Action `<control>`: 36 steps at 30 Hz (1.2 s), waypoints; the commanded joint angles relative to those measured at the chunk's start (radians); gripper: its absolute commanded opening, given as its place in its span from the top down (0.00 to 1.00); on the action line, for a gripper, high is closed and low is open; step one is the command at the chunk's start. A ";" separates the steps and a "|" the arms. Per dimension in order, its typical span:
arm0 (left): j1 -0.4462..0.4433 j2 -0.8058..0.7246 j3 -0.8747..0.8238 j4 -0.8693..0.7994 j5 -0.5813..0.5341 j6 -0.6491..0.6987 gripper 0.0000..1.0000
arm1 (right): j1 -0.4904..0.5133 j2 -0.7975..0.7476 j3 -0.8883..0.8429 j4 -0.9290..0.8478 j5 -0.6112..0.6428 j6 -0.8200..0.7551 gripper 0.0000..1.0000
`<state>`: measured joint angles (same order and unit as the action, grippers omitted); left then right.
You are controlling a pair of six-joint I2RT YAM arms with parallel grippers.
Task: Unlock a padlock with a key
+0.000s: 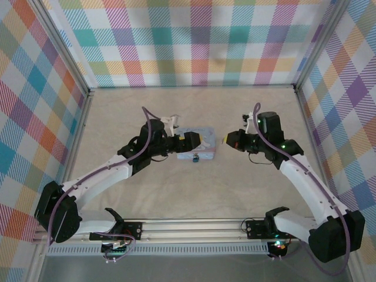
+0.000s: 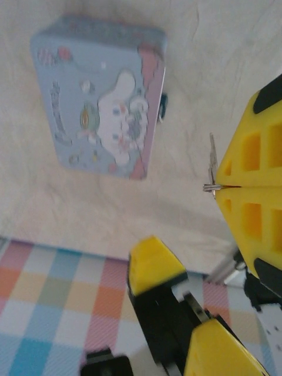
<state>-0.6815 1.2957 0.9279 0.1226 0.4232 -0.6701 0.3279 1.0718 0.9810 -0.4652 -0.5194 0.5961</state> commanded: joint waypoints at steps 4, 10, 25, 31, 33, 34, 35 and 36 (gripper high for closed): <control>-0.013 0.029 0.051 0.165 0.146 -0.010 0.19 | -0.003 -0.015 0.087 0.005 -0.228 0.042 1.00; -0.018 0.034 0.044 0.306 0.242 -0.035 0.29 | -0.003 -0.001 0.125 0.044 -0.327 0.088 1.00; -0.075 0.069 0.121 0.275 0.325 0.025 0.51 | -0.003 0.012 0.114 0.116 -0.390 0.156 1.00; -0.082 0.064 0.121 0.270 0.325 0.031 0.65 | -0.004 0.013 0.108 0.125 -0.393 0.162 1.00; -0.084 0.056 0.121 0.255 0.319 0.039 0.67 | -0.003 0.013 0.104 0.126 -0.395 0.163 1.00; -0.083 0.052 0.121 0.242 0.314 0.049 0.69 | -0.004 0.012 0.101 0.129 -0.395 0.165 1.00; -0.084 0.049 0.121 0.237 0.312 0.051 0.71 | -0.003 0.011 0.100 0.130 -0.396 0.166 1.00; -0.084 0.045 0.120 0.232 0.311 0.054 0.73 | -0.004 0.011 0.100 0.131 -0.394 0.166 1.00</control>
<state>-0.7506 1.3659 1.0176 0.3637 0.7277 -0.6472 0.3279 1.0840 1.0855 -0.3798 -0.8845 0.7525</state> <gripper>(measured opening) 0.274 0.063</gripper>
